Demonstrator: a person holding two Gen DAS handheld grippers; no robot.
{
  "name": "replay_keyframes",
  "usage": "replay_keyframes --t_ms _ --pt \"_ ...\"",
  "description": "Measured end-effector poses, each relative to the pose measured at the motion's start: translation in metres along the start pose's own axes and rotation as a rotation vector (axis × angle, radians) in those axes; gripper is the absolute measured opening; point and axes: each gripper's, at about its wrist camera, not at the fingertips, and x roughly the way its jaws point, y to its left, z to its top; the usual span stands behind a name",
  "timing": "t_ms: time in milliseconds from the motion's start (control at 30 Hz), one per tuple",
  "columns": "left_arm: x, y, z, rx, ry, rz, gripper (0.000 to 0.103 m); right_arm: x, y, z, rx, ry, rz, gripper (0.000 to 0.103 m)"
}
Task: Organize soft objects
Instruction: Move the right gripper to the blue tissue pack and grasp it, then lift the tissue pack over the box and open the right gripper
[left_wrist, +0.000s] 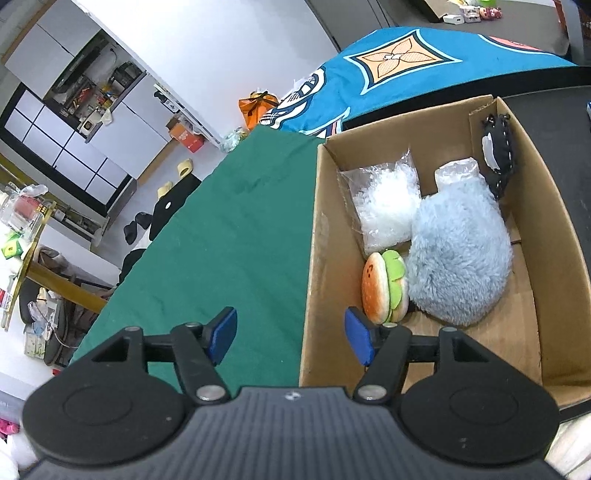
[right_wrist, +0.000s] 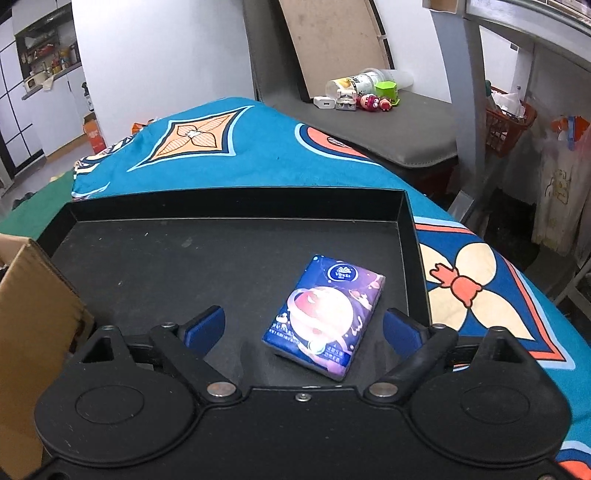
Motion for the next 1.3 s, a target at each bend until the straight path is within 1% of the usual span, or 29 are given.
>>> replay_keyframes --t_ms 67,100,133,167,200,233,300,400,633,800,1100,1300 --pt "0.001 0.001 0.0 -0.005 0.007 -0.005 0.063 0.004 0.0 -0.001 0.008 0.01 -0.014 0.092" --pt "0.001 0.002 0.0 -0.006 0.007 -0.007 0.063 0.005 -0.002 -0.002 0.02 0.009 -0.024 0.091" --pt "0.001 0.002 0.0 -0.005 0.007 -0.008 0.063 0.006 -0.004 -0.003 0.029 0.006 -0.032 0.086" --pt "0.001 0.002 0.0 -0.004 0.005 -0.008 0.063 0.006 -0.005 -0.004 0.033 0.011 -0.038 0.08" --pt "0.001 0.002 0.0 -0.005 0.003 -0.009 0.063 0.008 -0.006 -0.005 0.036 0.026 -0.045 0.064" --pt "0.0 0.002 -0.001 -0.006 0.002 -0.009 0.063 0.008 -0.007 -0.006 0.041 0.039 -0.054 0.059" --pt "0.0 0.003 -0.001 -0.007 0.0 -0.01 0.063 0.004 -0.009 -0.006 0.05 0.044 -0.064 0.057" --pt "0.0 0.004 -0.001 -0.017 0.001 -0.015 0.063 -0.005 -0.01 -0.007 0.056 0.035 -0.046 0.056" --pt "-0.003 0.008 -0.003 -0.032 -0.01 -0.022 0.063 -0.02 -0.007 -0.025 0.081 0.036 -0.014 0.055" --pt "-0.003 0.009 -0.006 -0.027 -0.016 -0.019 0.063 -0.026 -0.005 -0.027 0.077 0.028 0.002 0.055" --pt "-0.005 0.017 -0.006 -0.067 -0.02 -0.056 0.063 -0.06 0.003 -0.017 0.032 -0.038 0.012 0.055" --pt "-0.01 0.028 -0.004 -0.096 -0.02 -0.128 0.063 -0.086 0.014 -0.012 0.017 -0.073 0.022 0.055"
